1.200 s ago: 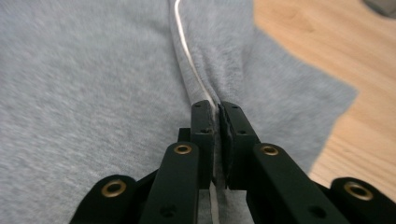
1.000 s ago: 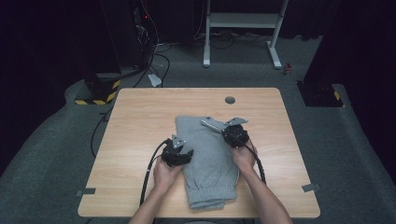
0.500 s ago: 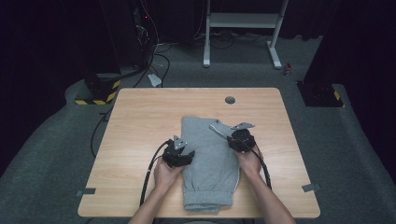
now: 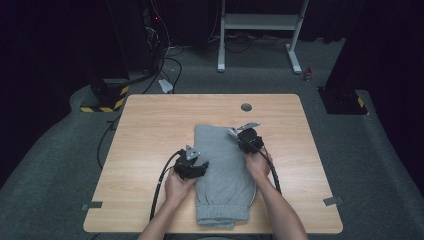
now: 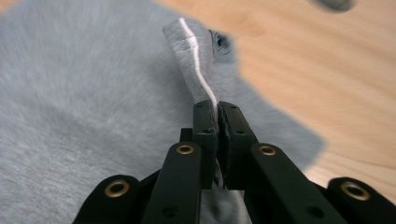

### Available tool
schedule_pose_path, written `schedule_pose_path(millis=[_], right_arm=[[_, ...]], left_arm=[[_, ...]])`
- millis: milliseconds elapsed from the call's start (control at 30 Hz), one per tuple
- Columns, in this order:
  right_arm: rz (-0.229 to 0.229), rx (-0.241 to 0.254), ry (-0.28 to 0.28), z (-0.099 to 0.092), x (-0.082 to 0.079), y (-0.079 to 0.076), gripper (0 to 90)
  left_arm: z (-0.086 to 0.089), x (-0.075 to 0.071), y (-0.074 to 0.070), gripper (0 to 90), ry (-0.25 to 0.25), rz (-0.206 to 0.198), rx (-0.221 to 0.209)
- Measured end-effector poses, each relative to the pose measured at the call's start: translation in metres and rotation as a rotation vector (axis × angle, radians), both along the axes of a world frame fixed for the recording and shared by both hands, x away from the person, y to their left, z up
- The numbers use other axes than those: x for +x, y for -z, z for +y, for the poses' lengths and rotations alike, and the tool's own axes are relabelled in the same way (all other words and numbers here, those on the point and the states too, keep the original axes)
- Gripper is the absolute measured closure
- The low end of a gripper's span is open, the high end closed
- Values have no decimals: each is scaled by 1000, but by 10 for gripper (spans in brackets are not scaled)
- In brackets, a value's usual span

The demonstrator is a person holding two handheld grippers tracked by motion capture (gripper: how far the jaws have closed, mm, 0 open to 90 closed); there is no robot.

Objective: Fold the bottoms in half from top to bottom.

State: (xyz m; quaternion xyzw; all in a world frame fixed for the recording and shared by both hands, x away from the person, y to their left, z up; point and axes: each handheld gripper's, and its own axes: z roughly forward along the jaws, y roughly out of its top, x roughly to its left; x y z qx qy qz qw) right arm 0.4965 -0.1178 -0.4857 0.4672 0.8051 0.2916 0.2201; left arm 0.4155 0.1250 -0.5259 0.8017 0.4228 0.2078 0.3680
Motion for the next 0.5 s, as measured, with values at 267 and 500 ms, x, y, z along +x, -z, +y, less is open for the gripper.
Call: schedule_pose_path(millis=[267, 500], right_arm=[[82, 52, 133, -48, 3, 13, 759], [-8, 65, 50, -37, -13, 2, 675]], left_arm=[[0, 0, 0, 408, 9, -1, 2], [0, -1, 0, 407, 9, -2, 5]])
